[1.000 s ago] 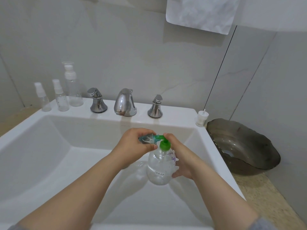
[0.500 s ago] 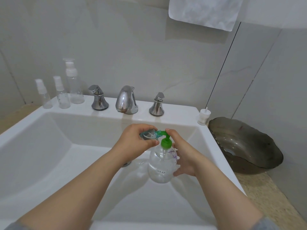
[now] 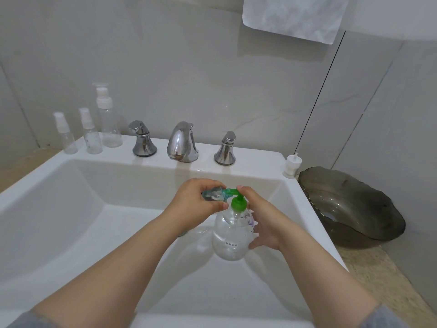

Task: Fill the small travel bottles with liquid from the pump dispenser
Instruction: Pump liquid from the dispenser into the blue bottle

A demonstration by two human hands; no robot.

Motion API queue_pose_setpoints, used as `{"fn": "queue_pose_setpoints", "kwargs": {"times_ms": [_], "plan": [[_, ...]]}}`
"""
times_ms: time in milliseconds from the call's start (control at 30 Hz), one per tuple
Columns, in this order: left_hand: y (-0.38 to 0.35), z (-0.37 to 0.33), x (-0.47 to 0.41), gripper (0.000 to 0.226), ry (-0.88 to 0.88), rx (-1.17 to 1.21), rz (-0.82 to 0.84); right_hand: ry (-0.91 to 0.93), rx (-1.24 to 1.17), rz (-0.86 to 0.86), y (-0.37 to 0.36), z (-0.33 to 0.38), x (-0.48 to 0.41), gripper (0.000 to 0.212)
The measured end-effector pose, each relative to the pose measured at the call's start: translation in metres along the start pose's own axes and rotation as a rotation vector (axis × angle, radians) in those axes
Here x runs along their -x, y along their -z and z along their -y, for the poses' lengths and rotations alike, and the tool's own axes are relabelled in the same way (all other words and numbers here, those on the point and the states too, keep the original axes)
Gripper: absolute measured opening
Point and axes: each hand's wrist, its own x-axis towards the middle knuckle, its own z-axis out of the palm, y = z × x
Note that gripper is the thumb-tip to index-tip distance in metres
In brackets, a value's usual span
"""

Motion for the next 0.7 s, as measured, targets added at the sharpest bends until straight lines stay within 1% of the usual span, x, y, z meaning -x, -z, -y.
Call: {"fn": "queue_pose_setpoints", "kwargs": {"times_ms": [133, 267, 400, 500, 600, 633, 700], "plan": [[0.0004, 0.0030, -0.0011, 0.026, 0.035, -0.015, 0.014, 0.011, 0.001, -0.011, -0.0014, -0.0011, -0.0027, 0.047], [-0.0009, 0.0026, -0.0005, 0.025, 0.024, -0.011, 0.008, 0.018, 0.024, -0.038, -0.0025, -0.0051, -0.0047, 0.052], [0.0001, 0.0019, 0.0001, 0.024, 0.013, -0.002, 0.009, 0.017, 0.075, -0.068, -0.0077, -0.0074, -0.0055, 0.063], [0.0022, -0.0016, 0.0005, 0.025, -0.001, 0.022, 0.000, -0.002, 0.056, -0.039, -0.0066, -0.0045, -0.0064, 0.071], [0.0032, -0.0034, 0.0001, 0.029, -0.018, -0.002, -0.019, -0.024, 0.056, -0.018, -0.0046, -0.0021, -0.0059, 0.079], [0.0031, -0.0032, -0.0001, 0.029, -0.019, -0.015, -0.022, -0.027, 0.057, -0.015, -0.0039, -0.0015, -0.0052, 0.077], [0.0029, -0.0025, -0.0006, 0.029, -0.014, -0.023, -0.022, -0.021, 0.049, -0.009, -0.0022, -0.0011, -0.0052, 0.068]]}}
